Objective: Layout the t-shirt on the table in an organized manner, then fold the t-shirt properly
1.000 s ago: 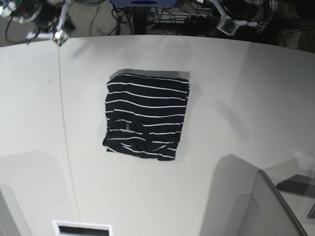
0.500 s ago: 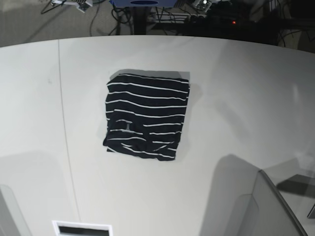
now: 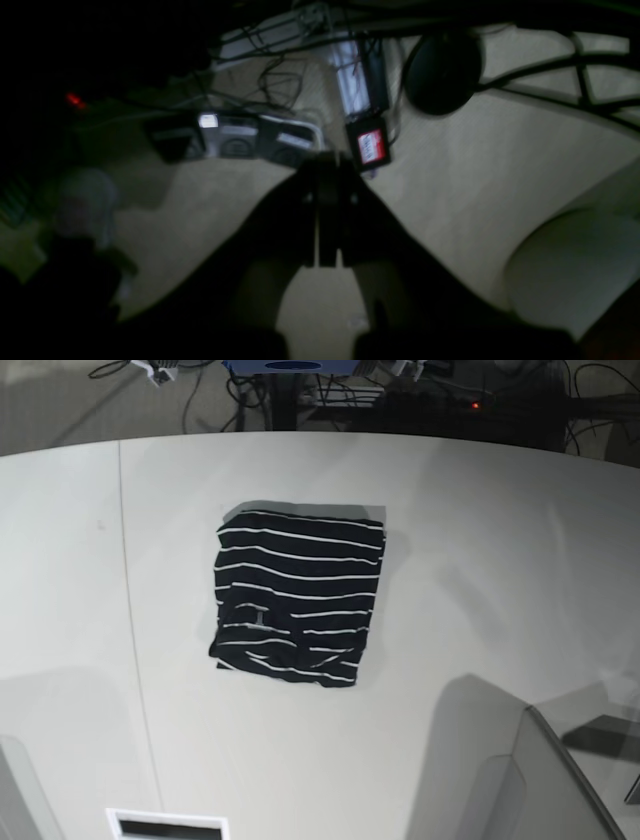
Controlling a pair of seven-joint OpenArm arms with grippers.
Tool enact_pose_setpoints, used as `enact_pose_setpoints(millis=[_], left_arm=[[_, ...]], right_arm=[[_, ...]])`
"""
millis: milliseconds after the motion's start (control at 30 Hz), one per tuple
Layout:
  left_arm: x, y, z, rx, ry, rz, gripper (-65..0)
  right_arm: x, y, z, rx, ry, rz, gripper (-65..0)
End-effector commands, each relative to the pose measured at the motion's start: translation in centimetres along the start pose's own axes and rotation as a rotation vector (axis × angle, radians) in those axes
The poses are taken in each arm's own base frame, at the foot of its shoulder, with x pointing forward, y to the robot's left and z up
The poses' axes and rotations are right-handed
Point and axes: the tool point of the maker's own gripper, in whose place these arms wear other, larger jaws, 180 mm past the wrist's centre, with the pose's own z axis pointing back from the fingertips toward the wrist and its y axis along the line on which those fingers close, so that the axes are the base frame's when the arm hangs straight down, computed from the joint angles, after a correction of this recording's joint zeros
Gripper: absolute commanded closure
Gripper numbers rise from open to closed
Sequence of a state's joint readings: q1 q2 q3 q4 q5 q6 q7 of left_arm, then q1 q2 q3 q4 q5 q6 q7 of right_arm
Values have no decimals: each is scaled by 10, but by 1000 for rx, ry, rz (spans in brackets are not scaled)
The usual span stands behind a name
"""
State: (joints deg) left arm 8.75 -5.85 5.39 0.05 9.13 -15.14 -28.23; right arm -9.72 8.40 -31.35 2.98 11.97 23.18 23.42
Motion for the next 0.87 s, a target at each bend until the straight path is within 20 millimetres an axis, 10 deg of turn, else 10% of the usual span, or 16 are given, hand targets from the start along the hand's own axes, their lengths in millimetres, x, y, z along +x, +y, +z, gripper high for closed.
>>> enact_pose_setpoints(millis=[0, 267, 833], left_arm=[[18, 7, 1, 14, -87, 11, 0], [39, 18, -3, 27, -110, -19, 0], [43, 23, -4, 28, -107, -42, 0]], right_arm=[[6, 10, -2, 24, -48, -14, -8], [40, 53, -14, 90, -183, -37, -8], [78, 41, -16, 76, -238, -11, -8]])
